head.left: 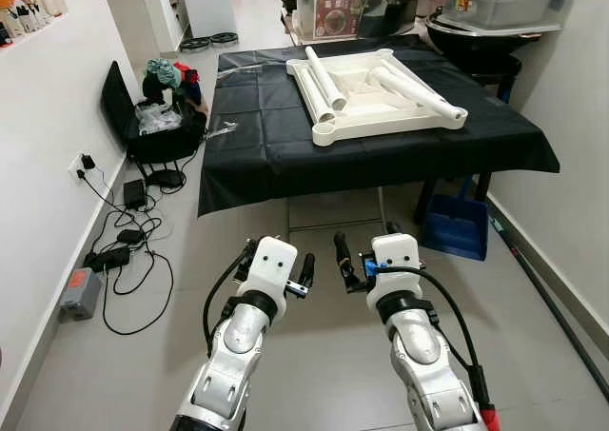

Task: Building children table

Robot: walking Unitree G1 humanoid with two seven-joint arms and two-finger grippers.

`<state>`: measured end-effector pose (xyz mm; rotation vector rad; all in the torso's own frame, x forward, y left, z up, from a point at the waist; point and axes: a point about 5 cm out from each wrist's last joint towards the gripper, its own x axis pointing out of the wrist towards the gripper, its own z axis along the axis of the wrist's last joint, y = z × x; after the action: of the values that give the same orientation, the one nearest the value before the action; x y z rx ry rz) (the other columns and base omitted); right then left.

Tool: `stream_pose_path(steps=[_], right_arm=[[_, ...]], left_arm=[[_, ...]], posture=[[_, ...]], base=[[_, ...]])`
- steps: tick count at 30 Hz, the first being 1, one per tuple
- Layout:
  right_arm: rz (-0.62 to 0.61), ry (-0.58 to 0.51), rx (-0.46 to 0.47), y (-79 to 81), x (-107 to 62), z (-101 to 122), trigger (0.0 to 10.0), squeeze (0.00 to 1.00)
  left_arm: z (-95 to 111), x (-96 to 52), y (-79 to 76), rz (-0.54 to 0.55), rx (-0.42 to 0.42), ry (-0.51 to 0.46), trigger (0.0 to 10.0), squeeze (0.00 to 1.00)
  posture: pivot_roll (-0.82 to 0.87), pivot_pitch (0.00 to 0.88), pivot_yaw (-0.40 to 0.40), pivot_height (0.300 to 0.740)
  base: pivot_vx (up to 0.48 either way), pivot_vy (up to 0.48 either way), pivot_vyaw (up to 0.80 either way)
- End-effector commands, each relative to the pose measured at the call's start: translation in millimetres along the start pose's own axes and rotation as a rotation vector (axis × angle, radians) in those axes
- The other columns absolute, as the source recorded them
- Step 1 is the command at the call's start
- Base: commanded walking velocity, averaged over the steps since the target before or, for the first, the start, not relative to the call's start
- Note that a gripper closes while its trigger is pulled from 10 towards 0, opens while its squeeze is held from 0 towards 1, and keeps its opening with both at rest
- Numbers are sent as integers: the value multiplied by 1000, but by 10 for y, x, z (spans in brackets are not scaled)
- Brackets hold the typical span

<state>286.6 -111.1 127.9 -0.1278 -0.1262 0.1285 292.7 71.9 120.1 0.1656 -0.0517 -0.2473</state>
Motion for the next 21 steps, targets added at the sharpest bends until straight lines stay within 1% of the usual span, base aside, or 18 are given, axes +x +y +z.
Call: stream_pose_path(steps=[1,7,9,11,14,15,16,19,20,21], right_arm=[[6,3,2,22,-8,-1,10000,0],[3,-3,1,20,-8,6,10000,0],[3,-6,0,21,-7,11,10000,0],[2,-8,0,21,-7,14,10000,0],[2,-101,-24,5,33,186,10000,0],[2,-101,-24,5,33,186,10000,0],[1,-123,-32,-2,50,237,10000,0],[1,-123,-32,-2,50,237,10000,0],[-11,-149,-31,-33,89,322,10000,0],[-11,-149,-31,-33,89,322,10000,0]], left_arm=[[-52,-6,24,10,-3,28,10000,0],[-40,-6,20,7,4,20,10000,0],[-29,-8,22,9,5,12,10000,0],[-22,-10,24,11,6,7,10000,0],[46,-16,37,13,13,-36,10000,0],[46,-16,37,13,13,-36,10000,0],[65,-17,44,16,14,-47,10000,0],[65,-17,44,16,14,-47,10000,0],[103,-14,58,16,22,-63,10000,0],[103,-14,58,16,22,-63,10000,0]], posture=[[82,28,4,740],[83,27,7,740],[81,25,5,740],[81,25,5,740],[85,25,8,740],[85,25,8,740],[85,25,8,740],[85,25,8,740],[79,24,8,740],[79,24,8,740]], base=[[0,0,0],[0,0,0],[240,0,0],[480,0,0],[480,0,0],[480,0,0],[480,0,0],[480,0,0],[480,0,0],[480,0,0]])
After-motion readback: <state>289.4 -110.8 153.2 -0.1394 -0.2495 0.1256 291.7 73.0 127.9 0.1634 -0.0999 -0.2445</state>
